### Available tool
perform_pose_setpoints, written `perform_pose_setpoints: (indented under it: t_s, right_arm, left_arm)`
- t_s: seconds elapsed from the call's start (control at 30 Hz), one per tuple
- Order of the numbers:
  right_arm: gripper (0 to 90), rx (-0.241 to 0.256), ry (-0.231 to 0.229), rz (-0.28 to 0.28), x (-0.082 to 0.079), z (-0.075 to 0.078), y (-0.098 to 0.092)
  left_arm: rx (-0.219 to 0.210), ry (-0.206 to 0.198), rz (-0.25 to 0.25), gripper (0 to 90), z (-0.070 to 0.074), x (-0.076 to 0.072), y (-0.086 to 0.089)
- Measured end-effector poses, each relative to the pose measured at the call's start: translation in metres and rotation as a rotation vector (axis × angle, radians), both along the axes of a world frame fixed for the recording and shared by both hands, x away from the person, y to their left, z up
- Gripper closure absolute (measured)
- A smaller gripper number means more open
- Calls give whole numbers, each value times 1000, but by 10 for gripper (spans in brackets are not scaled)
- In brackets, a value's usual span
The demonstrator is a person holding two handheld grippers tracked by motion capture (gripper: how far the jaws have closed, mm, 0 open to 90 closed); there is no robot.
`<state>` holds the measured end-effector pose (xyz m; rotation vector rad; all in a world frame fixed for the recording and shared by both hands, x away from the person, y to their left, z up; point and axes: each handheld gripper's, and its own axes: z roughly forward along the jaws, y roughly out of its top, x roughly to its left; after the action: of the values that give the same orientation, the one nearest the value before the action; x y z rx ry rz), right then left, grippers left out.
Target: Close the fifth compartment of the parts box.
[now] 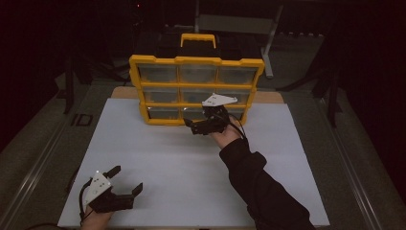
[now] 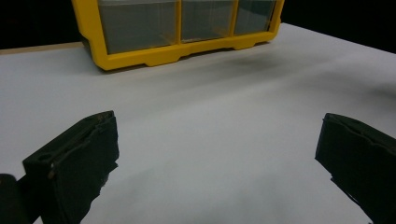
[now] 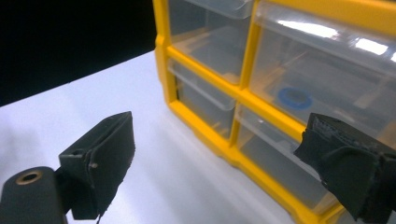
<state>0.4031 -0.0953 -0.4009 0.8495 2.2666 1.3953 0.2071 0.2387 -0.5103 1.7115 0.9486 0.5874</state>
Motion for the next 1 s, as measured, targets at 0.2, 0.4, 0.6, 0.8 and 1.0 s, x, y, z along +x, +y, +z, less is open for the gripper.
perform_pose_setpoints:
  t_s: [0.2,0.4,0.6,0.8,1.0]
  right_arm:
    - [98,-14,1,25,-7,-2,0]
    - [98,-24,-3,47,-14,-4,-2]
    - [98,-33,5,74,-23,-8,-12]
    - [98,-31,-8,95,-34,-13,-25]
    - [98,-33,-36,106,-46,-15,-39]
  left_arm:
    - [-1,2,1,0,0,0,0]
    - [-2,-1,1,0,0,0,0]
    - [-1,0,0,0,0,0,0]
    - [-1,0,1,0,0,0,0]
    - [0,0,-2,0,0,0,0]
